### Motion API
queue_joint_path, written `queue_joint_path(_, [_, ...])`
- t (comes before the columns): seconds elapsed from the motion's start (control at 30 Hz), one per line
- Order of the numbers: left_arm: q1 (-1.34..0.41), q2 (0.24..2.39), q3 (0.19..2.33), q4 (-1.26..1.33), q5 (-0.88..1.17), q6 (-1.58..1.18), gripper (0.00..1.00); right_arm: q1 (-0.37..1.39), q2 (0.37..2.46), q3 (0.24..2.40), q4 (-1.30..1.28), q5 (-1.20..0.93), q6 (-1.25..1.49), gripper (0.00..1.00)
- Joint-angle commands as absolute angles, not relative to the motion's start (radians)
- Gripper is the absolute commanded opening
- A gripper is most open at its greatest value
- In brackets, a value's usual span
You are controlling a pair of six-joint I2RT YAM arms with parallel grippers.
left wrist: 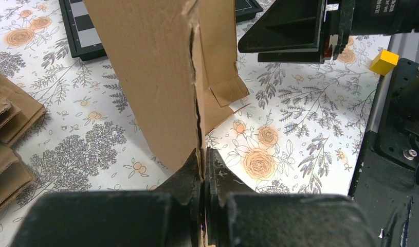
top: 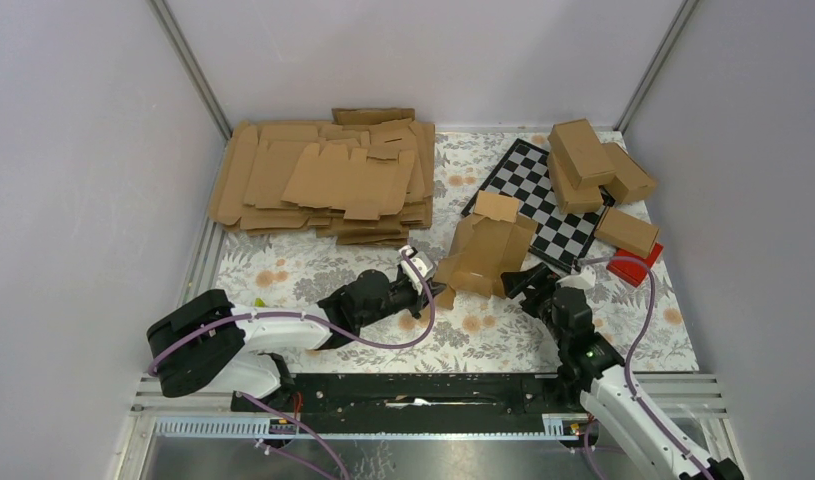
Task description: Fold the paper box
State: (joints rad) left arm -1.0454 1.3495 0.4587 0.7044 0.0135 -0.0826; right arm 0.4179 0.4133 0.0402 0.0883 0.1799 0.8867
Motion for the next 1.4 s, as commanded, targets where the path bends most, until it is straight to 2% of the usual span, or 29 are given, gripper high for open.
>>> queue_joint_path(0.0, [-1.045,1.337,0.482,0.679,0.004,-0.068,0.00,0.420,0.440,0.134,-0.040,0.235,0.758,0.92])
queue_joint_path(0.1, [-1.045,1.335,0.482,0.678,-0.021,-0.066,0.00,0.417,0.534,0.185,-0.026,0.239,0.692,0.99])
queue_joint_path(0.17, [-1.045,1.333,0.482,0.677,-0.025,-0.064,0.00,0.400,0.602,0.220,-0.012,0.229,0.656,1.00])
queue_joint_path(0.3, [-1.046,1.336,0.483,0.674,-0.023,-0.063,0.00,0.300,0.747,0.238,0.169,0.031,0.583,1.00])
queue_joint_path(0.37, [-1.045,1.336,0.485,0.670,-0.023,-0.063,0.00,0.267,0.805,0.248,0.228,0.004,0.577,1.00])
queue_joint_path(0.57, [-1.045,1.338,0.485,0.672,-0.016,-0.065,0.00,0.253,0.899,0.259,0.370,-0.096,0.556,1.00])
queue_joint_path(0.7, [-1.045,1.341,0.485,0.674,-0.009,-0.067,0.00,0.254,0.919,0.240,0.443,-0.212,0.522,0.97])
queue_joint_path(0.9, [-1.045,1.353,0.494,0.670,0.016,-0.070,0.00,0.255,0.894,0.200,0.508,-0.269,0.476,0.94])
queue_joint_path(1.13, [-1.045,1.358,0.488,0.692,0.052,-0.075,0.00,0.256,0.939,0.165,0.610,-0.338,0.468,0.85])
queue_joint_path(1.37, [-1.045,1.371,0.489,0.709,0.092,-0.089,0.00,0.266,0.957,0.140,0.666,-0.367,0.470,0.81])
